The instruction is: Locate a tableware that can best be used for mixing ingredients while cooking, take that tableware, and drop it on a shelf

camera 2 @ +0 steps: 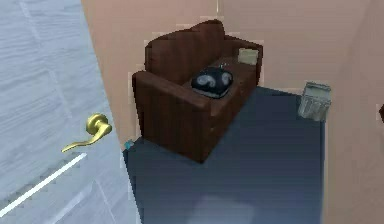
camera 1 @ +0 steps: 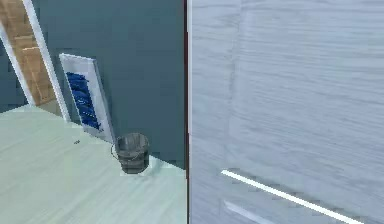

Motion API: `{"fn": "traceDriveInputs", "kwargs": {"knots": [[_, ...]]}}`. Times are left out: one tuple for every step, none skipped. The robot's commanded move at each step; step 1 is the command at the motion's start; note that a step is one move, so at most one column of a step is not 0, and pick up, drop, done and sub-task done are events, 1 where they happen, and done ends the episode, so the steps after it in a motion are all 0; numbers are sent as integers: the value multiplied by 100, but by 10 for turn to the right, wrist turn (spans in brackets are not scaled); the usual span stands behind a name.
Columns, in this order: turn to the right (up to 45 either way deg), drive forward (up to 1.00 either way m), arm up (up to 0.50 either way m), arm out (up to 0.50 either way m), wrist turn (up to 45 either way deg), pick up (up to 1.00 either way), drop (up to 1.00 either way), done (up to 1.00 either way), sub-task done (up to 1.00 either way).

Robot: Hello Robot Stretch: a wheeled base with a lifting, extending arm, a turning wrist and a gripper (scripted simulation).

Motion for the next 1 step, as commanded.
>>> {"fn": "traceDriveInputs", "kwargs": {"knots": [[30, 0, 0, 0, 0, 0, 0, 0, 0]]}}
